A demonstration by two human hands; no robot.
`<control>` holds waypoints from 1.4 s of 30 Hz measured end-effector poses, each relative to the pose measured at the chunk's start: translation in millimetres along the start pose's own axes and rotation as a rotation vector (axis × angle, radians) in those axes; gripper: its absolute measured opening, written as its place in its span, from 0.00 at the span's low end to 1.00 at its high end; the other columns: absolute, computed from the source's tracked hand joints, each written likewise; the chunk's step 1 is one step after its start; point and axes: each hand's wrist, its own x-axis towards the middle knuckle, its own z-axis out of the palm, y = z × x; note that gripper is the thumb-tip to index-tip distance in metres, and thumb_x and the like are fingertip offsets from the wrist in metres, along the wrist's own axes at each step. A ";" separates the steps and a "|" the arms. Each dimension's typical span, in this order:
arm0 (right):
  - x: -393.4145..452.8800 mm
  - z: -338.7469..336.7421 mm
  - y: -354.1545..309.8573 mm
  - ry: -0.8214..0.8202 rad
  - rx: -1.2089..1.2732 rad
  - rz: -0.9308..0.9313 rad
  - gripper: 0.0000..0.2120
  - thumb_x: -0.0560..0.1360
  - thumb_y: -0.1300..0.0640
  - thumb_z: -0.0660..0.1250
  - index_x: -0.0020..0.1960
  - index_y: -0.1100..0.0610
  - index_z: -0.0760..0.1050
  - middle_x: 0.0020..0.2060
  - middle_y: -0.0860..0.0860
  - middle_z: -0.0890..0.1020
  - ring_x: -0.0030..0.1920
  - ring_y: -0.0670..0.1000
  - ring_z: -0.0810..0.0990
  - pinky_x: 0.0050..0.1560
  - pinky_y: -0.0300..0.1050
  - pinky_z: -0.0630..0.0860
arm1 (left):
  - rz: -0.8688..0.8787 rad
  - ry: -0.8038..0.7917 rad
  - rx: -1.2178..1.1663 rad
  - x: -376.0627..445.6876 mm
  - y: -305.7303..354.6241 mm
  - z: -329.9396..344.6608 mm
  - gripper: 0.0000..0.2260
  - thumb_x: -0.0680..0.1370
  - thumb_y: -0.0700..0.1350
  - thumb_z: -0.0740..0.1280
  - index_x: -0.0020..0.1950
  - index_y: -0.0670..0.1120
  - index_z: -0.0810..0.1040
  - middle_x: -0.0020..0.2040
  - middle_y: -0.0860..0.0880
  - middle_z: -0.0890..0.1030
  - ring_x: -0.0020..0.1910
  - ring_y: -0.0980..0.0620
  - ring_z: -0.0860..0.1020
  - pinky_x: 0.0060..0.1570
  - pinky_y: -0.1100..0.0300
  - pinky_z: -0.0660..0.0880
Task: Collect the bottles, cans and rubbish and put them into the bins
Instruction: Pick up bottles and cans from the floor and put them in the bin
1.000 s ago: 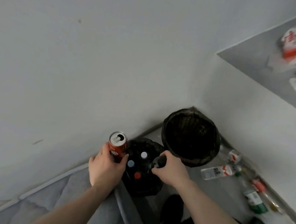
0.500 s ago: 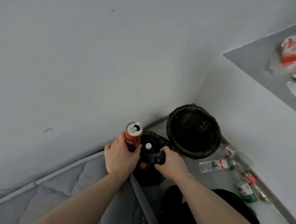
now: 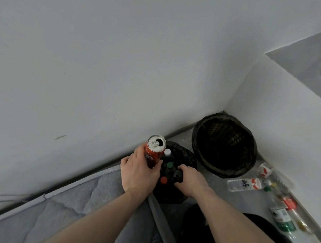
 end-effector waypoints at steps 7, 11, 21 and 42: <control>12.1 19.2 -1.1 -0.041 0.013 0.002 0.23 0.77 0.52 0.68 0.71 0.49 0.70 0.64 0.52 0.77 0.64 0.56 0.77 0.64 0.49 0.75 | 0.010 -0.009 0.021 0.1 -0.8 2.3 0.21 0.69 0.63 0.72 0.56 0.56 0.72 0.48 0.58 0.82 0.52 0.54 0.81 0.55 0.56 0.67; 9.1 8.8 3.1 -0.028 0.095 0.034 0.25 0.77 0.53 0.67 0.73 0.48 0.70 0.66 0.51 0.76 0.65 0.55 0.77 0.65 0.49 0.75 | 0.016 -0.011 0.030 -0.5 1.5 -0.2 0.21 0.69 0.63 0.72 0.58 0.57 0.74 0.48 0.58 0.82 0.52 0.54 0.81 0.56 0.56 0.67; -42.1 -79.2 -31.9 0.264 0.861 -0.316 0.36 0.69 0.67 0.69 0.73 0.43 0.70 0.65 0.39 0.77 0.59 0.40 0.81 0.55 0.40 0.81 | 0.052 -0.102 0.152 -0.8 3.1 -7.8 0.29 0.68 0.61 0.71 0.69 0.61 0.73 0.59 0.60 0.82 0.57 0.54 0.79 0.58 0.55 0.68; -13.9 -69.7 11.7 0.379 0.565 0.009 0.20 0.70 0.41 0.74 0.60 0.42 0.77 0.52 0.39 0.80 0.52 0.44 0.81 0.53 0.45 0.80 | 0.006 -0.154 0.117 -3.2 7.3 -10.5 0.31 0.68 0.46 0.66 0.73 0.59 0.73 0.66 0.60 0.78 0.65 0.55 0.74 0.67 0.55 0.65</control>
